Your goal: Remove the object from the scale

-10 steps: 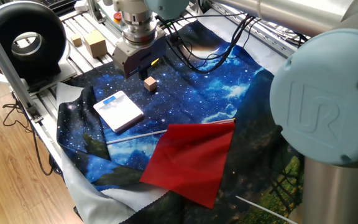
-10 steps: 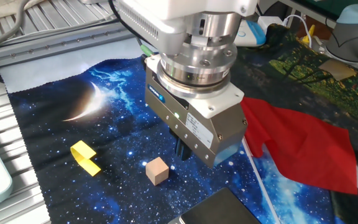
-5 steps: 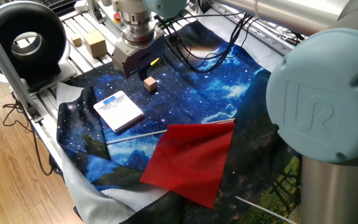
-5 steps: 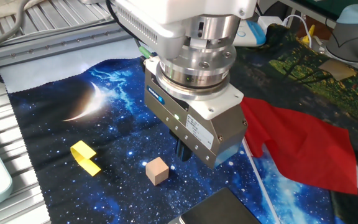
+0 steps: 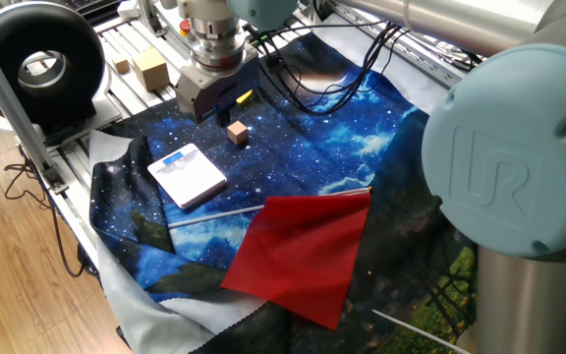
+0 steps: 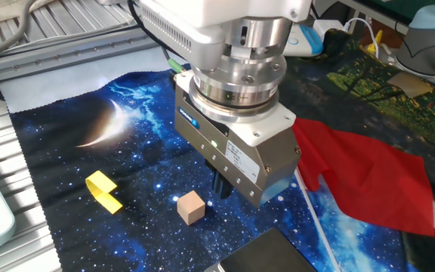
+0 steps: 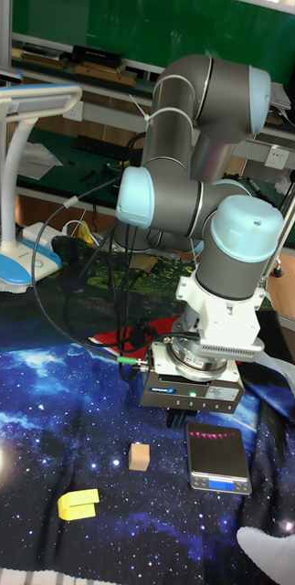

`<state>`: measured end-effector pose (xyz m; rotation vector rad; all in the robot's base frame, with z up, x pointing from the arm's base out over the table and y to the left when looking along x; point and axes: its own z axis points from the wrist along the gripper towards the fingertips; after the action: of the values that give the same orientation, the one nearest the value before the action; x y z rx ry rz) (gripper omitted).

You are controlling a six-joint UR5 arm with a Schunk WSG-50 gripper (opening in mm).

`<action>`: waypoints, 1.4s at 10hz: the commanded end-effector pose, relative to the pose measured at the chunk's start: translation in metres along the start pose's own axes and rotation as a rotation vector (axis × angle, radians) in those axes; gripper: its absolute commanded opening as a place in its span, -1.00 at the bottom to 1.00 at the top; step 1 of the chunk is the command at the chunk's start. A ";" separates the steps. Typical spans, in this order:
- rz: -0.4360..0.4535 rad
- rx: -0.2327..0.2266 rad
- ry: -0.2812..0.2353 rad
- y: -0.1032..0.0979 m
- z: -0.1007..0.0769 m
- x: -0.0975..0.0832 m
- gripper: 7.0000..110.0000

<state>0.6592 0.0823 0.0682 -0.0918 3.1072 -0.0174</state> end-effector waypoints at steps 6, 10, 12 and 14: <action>0.008 -0.019 -0.016 0.004 -0.001 -0.004 -1.00; 0.034 -0.081 0.012 0.019 -0.036 -0.014 -1.00; 0.022 -0.047 0.036 0.008 -0.094 0.000 -1.00; 0.004 -0.047 0.036 -0.003 -0.120 0.029 -1.00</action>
<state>0.6515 0.0867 0.1450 -0.0731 3.1346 0.0440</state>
